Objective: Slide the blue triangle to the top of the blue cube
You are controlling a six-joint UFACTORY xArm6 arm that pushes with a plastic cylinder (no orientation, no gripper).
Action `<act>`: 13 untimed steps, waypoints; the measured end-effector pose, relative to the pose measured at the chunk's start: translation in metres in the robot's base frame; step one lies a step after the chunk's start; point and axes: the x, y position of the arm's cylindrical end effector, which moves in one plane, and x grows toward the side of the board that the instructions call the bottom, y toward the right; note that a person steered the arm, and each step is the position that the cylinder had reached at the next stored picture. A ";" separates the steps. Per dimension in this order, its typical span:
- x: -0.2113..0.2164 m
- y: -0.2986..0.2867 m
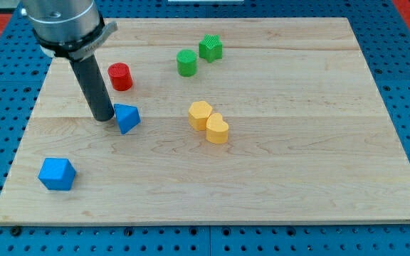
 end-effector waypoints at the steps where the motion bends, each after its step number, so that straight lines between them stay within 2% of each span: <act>1: -0.014 0.003; 3: 0.012 0.076; 4: 0.011 0.114; 5: 0.042 0.121; 6: 0.049 0.105; 7: 0.032 0.091; 8: 0.030 0.044; 10: 0.067 0.022; 12: 0.025 0.017; 13: 0.043 -0.013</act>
